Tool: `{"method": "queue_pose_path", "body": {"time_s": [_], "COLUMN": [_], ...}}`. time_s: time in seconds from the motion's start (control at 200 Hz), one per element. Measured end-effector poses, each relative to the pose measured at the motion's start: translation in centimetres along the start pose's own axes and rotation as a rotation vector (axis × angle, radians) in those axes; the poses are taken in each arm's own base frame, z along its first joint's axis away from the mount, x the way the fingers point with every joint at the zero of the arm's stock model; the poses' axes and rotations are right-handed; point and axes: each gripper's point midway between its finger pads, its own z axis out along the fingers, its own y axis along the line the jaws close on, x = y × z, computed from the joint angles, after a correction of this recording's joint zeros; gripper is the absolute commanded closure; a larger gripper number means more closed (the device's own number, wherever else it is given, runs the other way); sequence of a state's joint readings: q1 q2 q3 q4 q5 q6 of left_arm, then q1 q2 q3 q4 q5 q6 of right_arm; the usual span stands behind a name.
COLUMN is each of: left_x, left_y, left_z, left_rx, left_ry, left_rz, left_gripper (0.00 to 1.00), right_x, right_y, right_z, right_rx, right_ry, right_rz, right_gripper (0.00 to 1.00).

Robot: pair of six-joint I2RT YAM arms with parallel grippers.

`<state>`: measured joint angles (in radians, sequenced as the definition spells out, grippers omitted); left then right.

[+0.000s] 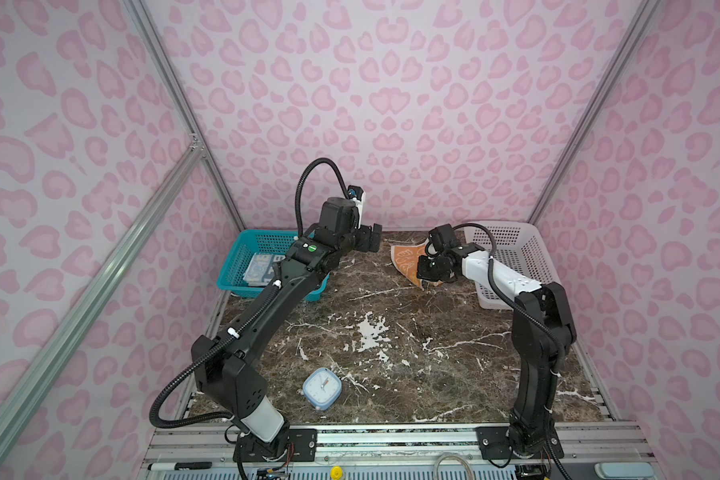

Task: Fold and stack the towels
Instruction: 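Drop the orange towel onto the table center with the right gripper, then grasp two corners of the orange towel, one with each gripper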

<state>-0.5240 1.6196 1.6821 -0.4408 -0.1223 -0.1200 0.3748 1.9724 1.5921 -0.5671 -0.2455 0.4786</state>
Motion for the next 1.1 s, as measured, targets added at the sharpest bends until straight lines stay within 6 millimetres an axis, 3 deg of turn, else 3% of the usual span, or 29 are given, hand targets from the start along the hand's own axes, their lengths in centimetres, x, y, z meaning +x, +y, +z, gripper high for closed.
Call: {"method": "queue_pose_path", "body": {"time_s": [0.09, 0.17, 0.37, 0.455, 0.51, 0.63, 0.815, 0.995, 1.1], "left_x": [-0.1, 0.1, 1.0, 1.5, 1.9, 2.9, 4.4, 4.6, 5.0], "left_y": [0.0, -0.1, -0.3, -0.6, -0.6, -1.0, -1.9, -2.3, -2.2], "left_z": [0.0, 0.0, 0.4, 0.5, 0.7, 1.7, 3.1, 3.3, 3.3], "left_rx": [0.0, 0.005, 0.021, 0.035, 0.039, 0.057, 0.098, 0.114, 0.112], "left_ry": [-0.004, 0.003, 0.025, 0.037, 0.047, 0.079, 0.128, 0.137, 0.144], "left_rz": [-0.001, -0.003, -0.019, -0.026, -0.032, -0.044, -0.082, -0.098, -0.099], "left_gripper": [0.02, 0.02, 0.02, 0.02, 0.02, 0.02, 0.02, 0.02, 0.02], "right_x": [-1.1, -2.4, -3.4, -2.1, -1.1, 1.7, 5.3, 4.9, 3.5], "right_y": [0.4, -1.8, -9.9, -11.1, -11.1, -10.8, -10.6, -10.7, -10.1], "right_z": [-2.3, -3.3, -2.1, -1.7, -2.1, -2.4, 0.4, 2.3, 2.9], "right_rx": [-0.045, -0.026, 0.097, 0.12, 0.123, 0.123, 0.122, 0.143, 0.15], "right_ry": [-0.022, -0.045, -0.009, 0.023, 0.034, 0.051, 0.126, 0.127, 0.096], "right_rz": [-0.012, 0.016, 0.125, 0.136, 0.134, 0.122, 0.104, 0.084, 0.049], "right_gripper": [1.0, 0.98, 0.48, 0.3, 0.25, 0.24, 0.26, 0.4, 0.59]}}
